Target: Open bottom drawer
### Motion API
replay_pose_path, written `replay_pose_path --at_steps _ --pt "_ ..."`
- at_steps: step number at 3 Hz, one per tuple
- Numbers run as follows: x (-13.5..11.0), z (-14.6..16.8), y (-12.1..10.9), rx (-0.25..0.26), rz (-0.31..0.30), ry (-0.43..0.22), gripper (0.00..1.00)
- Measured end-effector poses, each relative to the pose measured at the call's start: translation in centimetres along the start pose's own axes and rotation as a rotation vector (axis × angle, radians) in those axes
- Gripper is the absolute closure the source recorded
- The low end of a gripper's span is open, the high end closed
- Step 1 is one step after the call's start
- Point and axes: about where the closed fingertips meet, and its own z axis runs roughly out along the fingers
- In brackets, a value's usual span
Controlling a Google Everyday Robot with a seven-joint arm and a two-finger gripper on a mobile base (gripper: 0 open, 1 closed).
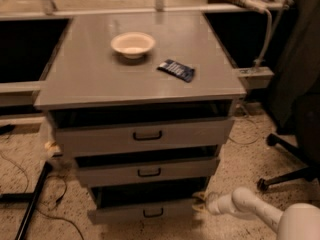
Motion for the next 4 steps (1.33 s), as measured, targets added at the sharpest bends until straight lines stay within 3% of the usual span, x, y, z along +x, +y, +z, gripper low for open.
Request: replay_pose_path --at_steps 1,2,4 --pt "-0.5 -0.5 -0.1 0.0 0.0 0.0 1.0" --pt "-0.3 -1.3 1.1 -0.006 0.002 0.001 1.0" --pt "-0.3 -1.3 1.1 -0.006 0.002 0.001 0.57"
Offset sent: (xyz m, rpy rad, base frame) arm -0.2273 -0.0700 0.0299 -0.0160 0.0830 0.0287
